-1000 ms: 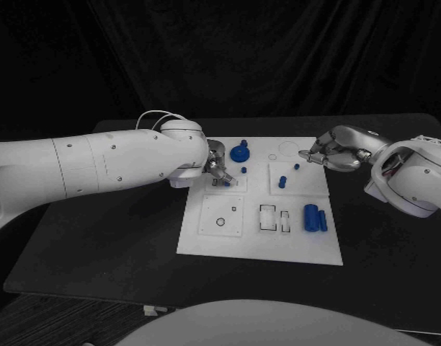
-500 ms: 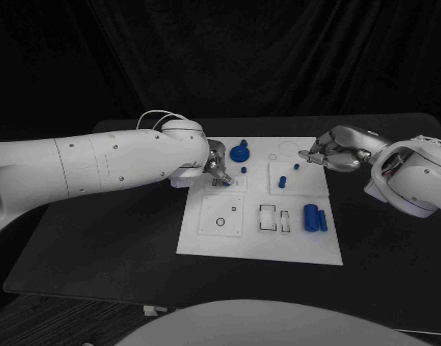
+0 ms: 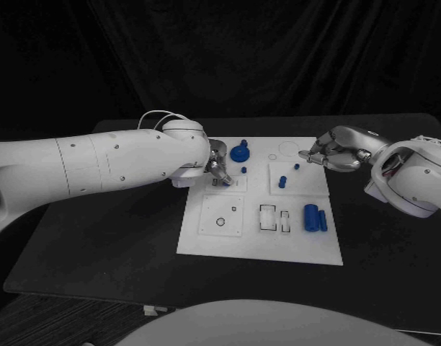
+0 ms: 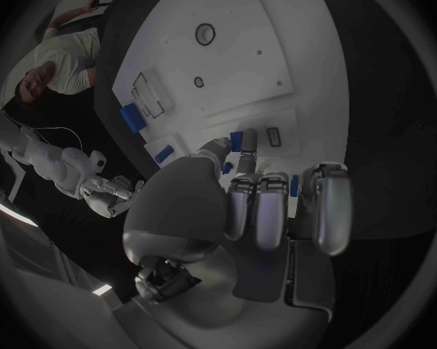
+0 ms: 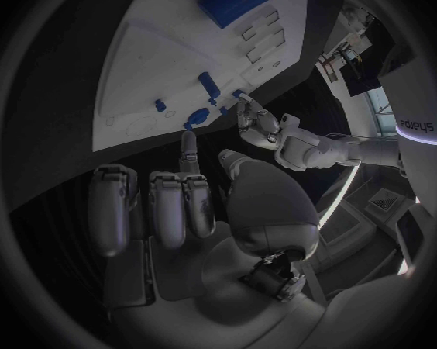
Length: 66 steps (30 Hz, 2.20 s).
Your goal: Assemble the parts on the task board
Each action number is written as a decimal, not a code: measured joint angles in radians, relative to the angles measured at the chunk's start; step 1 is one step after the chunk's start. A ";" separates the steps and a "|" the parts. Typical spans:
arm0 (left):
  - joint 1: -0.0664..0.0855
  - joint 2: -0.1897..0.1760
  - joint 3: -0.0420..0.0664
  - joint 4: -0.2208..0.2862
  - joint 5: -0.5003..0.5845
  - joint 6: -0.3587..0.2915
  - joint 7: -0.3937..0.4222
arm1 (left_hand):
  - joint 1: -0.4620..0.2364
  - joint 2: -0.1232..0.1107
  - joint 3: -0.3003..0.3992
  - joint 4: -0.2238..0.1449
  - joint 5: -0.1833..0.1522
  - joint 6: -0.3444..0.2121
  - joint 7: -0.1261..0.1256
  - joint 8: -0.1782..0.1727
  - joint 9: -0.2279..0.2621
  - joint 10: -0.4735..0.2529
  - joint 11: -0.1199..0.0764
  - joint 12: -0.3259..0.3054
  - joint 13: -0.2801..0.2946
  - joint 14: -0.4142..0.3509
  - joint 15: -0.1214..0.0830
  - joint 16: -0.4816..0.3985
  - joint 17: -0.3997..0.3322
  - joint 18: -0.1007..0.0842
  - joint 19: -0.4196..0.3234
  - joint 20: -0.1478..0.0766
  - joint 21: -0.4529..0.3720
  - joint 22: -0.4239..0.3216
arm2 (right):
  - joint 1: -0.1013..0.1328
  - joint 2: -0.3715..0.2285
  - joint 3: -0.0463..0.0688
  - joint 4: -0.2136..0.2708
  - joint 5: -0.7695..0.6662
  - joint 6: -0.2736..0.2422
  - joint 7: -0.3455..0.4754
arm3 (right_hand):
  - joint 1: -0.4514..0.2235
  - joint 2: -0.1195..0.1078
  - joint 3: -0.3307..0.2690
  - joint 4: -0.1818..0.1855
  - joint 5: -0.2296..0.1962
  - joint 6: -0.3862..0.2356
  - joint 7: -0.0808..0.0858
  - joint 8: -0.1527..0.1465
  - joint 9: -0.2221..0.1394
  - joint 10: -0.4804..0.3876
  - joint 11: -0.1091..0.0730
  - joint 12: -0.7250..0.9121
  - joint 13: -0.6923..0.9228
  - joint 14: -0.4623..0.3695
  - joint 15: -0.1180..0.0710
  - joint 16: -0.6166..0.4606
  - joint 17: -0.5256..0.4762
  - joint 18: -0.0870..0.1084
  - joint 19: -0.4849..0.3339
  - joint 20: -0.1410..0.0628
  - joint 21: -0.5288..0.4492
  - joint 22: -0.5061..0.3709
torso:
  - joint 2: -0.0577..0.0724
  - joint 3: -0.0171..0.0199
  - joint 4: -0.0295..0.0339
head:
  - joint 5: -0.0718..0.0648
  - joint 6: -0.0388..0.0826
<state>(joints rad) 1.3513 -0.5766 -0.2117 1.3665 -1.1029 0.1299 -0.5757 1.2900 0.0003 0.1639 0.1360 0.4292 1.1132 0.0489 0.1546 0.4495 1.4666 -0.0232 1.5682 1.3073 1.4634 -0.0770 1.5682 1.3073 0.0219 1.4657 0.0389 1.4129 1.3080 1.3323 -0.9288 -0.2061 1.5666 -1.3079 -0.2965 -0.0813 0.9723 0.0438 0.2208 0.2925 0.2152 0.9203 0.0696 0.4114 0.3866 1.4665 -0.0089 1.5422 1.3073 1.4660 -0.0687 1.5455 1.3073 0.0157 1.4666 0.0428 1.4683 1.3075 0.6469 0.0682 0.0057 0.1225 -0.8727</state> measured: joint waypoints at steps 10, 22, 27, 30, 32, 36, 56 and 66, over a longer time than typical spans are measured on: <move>0.000 0.003 0.000 -0.005 0.001 -0.019 0.023 | 0.037 -0.008 0.023 -0.001 0.000 -0.004 -0.004 0.039 0.052 0.001 -0.007 0.000 0.000 0.004 -0.004 0.000 0.000 0.000 0.000 -0.007 0.004 0.000 | 0.000 0.000 0.000 0.000 0.000 0.001 0.000 | -0.004 0.004 0.000 0.000 0.000 0.000 0.000 0.000 0.001 0.000 0.000 -0.002 0.000 0.000 0.000 0.000 0.000 0.000 0.000 0.000 0.000 0.000 | 0.000 0.0000 0.0000 | -0.001 0.000; 0.000 0.003 0.000 -0.010 0.001 -0.035 0.039 | 0.036 -0.016 0.034 0.010 0.038 -0.022 0.003 0.062 0.084 0.001 -0.006 0.000 0.001 0.004 -0.004 0.000 0.000 0.000 0.000 -0.007 0.004 0.000 | 0.000 0.000 0.000 0.000 0.000 0.002 0.000 | -0.004 0.004 0.000 0.000 0.000 0.000 0.000 0.000 0.001 0.000 0.000 -0.004 0.000 0.000 0.000 0.000 0.000 0.000 0.000 0.000 -0.005 0.000 | 0.000 0.0001 0.0000 | 0.000 0.000; 0.000 0.005 0.000 -0.015 0.001 -0.036 0.044 | 0.030 -0.023 0.047 0.006 0.041 -0.026 0.006 0.067 0.089 0.001 -0.006 0.000 0.001 0.004 -0.003 0.000 0.000 0.000 0.000 -0.007 0.004 0.000 | 0.000 0.000 0.000 0.000 0.000 0.004 -0.001 | -0.004 0.004 0.000 0.000 0.000 0.000 0.000 0.000 0.001 0.000 0.000 -0.004 0.000 0.000 0.000 0.000 0.000 0.000 0.000 0.000 -0.005 0.000 | 0.000 0.0001 0.0000 | 0.002 0.000; 0.000 0.006 0.000 -0.016 0.001 -0.036 0.047 | 0.024 -0.028 0.047 0.006 0.050 -0.026 0.007 0.068 0.094 0.001 -0.006 0.000 0.001 0.004 -0.003 0.000 0.000 0.000 0.000 -0.007 0.004 0.000 | 0.000 0.000 0.000 -0.001 0.000 0.005 -0.001 | -0.004 0.004 0.000 0.000 0.000 0.000 0.000 0.000 0.001 0.000 0.000 -0.004 0.000 0.000 0.000 0.000 0.000 0.000 0.000 0.000 -0.005 0.000 | 0.000 0.0001 0.0000 | 0.003 0.000; 0.000 0.005 0.000 -0.016 0.001 -0.036 0.049 | 0.024 -0.028 0.058 -0.005 0.053 -0.026 0.007 0.077 0.099 0.002 -0.005 0.000 0.001 0.004 -0.003 0.000 0.000 0.000 0.000 -0.007 0.004 0.000 | 0.000 0.001 0.000 -0.001 0.000 0.006 -0.001 | -0.004 0.004 0.000 0.000 -0.004 0.000 0.000 0.000 0.001 0.000 0.000 -0.004 0.000 0.000 0.000 0.000 0.000 0.000 0.000 0.000 -0.005 0.001 | 0.000 0.0000 0.0000 | 0.004 0.000; 0.000 -0.001 0.000 -0.013 0.001 -0.036 0.053 | 0.012 -0.040 0.082 -0.018 0.076 -0.031 0.005 0.086 0.110 0.002 -0.005 0.000 0.001 0.004 -0.003 0.000 0.000 0.000 0.000 -0.007 0.004 0.000 | 0.000 0.001 0.000 -0.001 0.000 0.008 -0.001 | -0.004 0.004 0.000 0.000 -0.004 0.000 0.000 0.000 0.002 0.000 0.000 -0.004 0.000 0.000 0.000 0.000 0.000 0.000 0.000 0.000 -0.010 0.001 | 0.000 0.0000 0.0000 | 0.004 0.000; -0.001 -0.016 0.000 -0.008 0.001 -0.031 0.089 | 0.004 -0.048 0.088 -0.019 0.089 -0.036 0.010 0.099 0.125 0.002 -0.005 0.000 0.001 0.004 -0.003 0.000 0.000 0.000 0.000 -0.007 0.000 0.000 | 0.000 0.000 0.000 -0.001 0.000 0.012 -0.002 | -0.004 0.004 0.000 0.000 -0.013 0.000 0.000 0.000 0.001 0.000 0.000 -0.004 0.000 0.000 0.000 -0.004 0.000 0.000 0.000 0.000 -0.010 0.000 | -0.001 -0.0002 0.0000 | 0.007 0.000; -0.001 -0.019 0.000 -0.009 0.001 -0.026 0.105 | -0.001 -0.053 0.103 -0.034 0.089 -0.042 0.008 0.099 0.128 0.002 -0.005 0.000 0.000 0.004 -0.003 0.000 0.000 0.000 0.000 -0.007 0.000 0.000 | 0.000 0.000 0.000 -0.001 0.000 0.013 -0.003 | -0.004 0.004 0.000 0.000 -0.012 0.000 0.000 0.000 0.001 0.000 0.000 -0.004 0.000 0.000 0.000 -0.004 0.000 0.000 0.000 0.000 -0.010 0.000 | 0.000 -0.0002 0.0000 | 0.003 0.000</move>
<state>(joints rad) 1.3508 -0.5961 -0.2119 1.3577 -1.1020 0.1043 -0.4707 1.2891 -0.0522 0.2670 0.1019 0.5177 1.0715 0.0574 0.2537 0.5779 1.4684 -0.0282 1.5682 1.3077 1.4670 -0.0804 1.5682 1.3073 0.0219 1.4657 0.0321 1.4127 1.3075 1.3322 -0.9292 -0.2061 1.5652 -1.3078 -0.2834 -0.0844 0.9686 0.0475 0.2208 0.2925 0.2027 0.9203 0.0696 0.4114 0.3879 1.4665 -0.0089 1.5384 1.3073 1.4660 -0.0687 1.5416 1.3073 0.0157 1.4666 0.0428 1.4578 1.3077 0.6465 0.0680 0.0057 0.1260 -0.8727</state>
